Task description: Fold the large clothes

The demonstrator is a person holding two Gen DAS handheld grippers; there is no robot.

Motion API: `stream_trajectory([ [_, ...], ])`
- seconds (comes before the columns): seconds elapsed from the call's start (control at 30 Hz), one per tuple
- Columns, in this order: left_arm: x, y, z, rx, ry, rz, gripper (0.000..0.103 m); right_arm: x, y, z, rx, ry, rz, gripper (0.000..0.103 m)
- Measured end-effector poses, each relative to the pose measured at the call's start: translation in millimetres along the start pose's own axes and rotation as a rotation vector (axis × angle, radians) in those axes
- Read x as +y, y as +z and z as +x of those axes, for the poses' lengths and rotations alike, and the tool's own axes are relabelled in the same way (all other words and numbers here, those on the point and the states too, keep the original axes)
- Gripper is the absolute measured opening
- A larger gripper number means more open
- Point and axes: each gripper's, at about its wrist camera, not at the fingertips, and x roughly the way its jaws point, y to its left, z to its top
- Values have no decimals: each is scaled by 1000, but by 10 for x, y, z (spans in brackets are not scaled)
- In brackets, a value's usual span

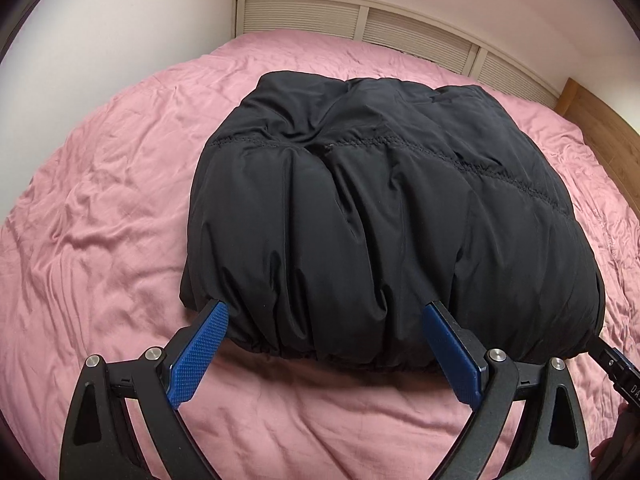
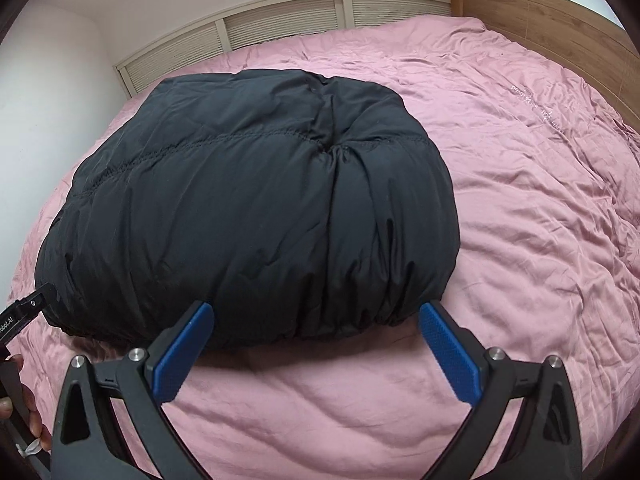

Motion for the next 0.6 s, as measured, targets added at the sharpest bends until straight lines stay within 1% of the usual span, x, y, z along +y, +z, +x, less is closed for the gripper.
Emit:
stream_trajectory([
  [0.1, -120, -38, -46, 16, 47, 57, 96, 22, -76, -26, 13, -19, 12, 103],
  [0.2, -212, -95, -108, 11, 18, 72, 95, 39, -122, -39, 31, -27, 11, 103],
  [0.37, -377, -202, -186, -6, 42, 109, 95, 41, -197, -27, 61, -29, -31, 103],
  [0.43, -416, -224, -244, -18, 40, 115, 95, 12, -216, -24, 71, -27, -36, 103],
  [0.6, -503, -261, -302, -4, 43, 123, 95, -58, -258, -14, 93, -21, -53, 103],
])
